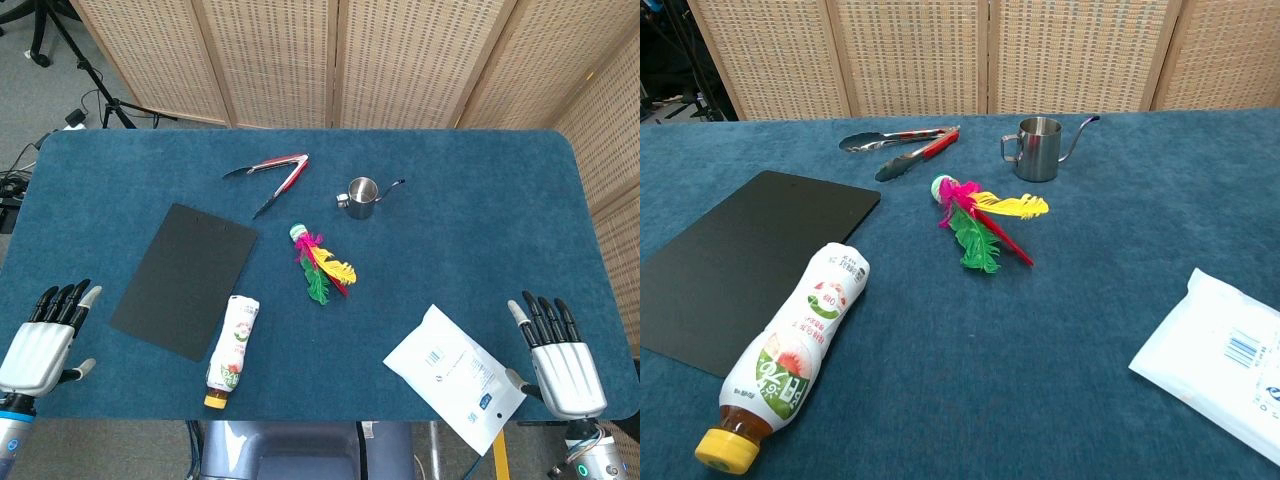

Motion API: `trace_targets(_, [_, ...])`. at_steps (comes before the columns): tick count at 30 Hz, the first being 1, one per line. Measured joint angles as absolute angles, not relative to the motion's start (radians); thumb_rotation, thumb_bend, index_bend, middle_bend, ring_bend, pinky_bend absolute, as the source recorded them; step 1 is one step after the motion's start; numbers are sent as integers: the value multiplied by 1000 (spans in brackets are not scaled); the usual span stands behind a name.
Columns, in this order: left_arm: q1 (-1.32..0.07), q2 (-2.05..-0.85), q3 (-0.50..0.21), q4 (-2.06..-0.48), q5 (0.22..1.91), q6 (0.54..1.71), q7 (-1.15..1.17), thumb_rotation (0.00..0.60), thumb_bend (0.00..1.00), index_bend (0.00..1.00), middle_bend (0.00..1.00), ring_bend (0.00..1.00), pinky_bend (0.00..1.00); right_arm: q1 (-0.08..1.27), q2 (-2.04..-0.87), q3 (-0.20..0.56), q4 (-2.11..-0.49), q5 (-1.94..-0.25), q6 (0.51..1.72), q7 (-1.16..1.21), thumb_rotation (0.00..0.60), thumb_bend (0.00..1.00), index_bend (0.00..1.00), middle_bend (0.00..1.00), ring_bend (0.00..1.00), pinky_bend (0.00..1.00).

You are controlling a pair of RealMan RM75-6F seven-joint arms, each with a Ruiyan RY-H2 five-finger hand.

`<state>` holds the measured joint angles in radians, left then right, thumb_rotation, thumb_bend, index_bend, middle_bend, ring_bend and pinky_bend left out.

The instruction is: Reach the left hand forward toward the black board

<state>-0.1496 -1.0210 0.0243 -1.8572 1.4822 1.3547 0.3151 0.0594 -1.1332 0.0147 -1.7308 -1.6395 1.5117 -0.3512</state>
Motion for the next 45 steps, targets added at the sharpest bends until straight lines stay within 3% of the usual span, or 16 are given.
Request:
trace_targets(41, [-153,-1018,31,-1869,1478,1341,336,600,192,0,0,1,0,67,-1139,9,-1731,-1634,1488,-361,600,208,0,0,0,0])
trace_targets(43, [-154,-1019,31,-1870,1479,1340,339,600,230,0,18,62,28,67,-1140,7,-1731,-1636,1487,-363,600,208,0,0,0,0])
trace_targets(45, [-156,-1024,24,-1868,1477,1345,344,600,296,0,152,246,146,68,-1142,6,-1731,-1638,1485,-367,600,208,0,0,0,0])
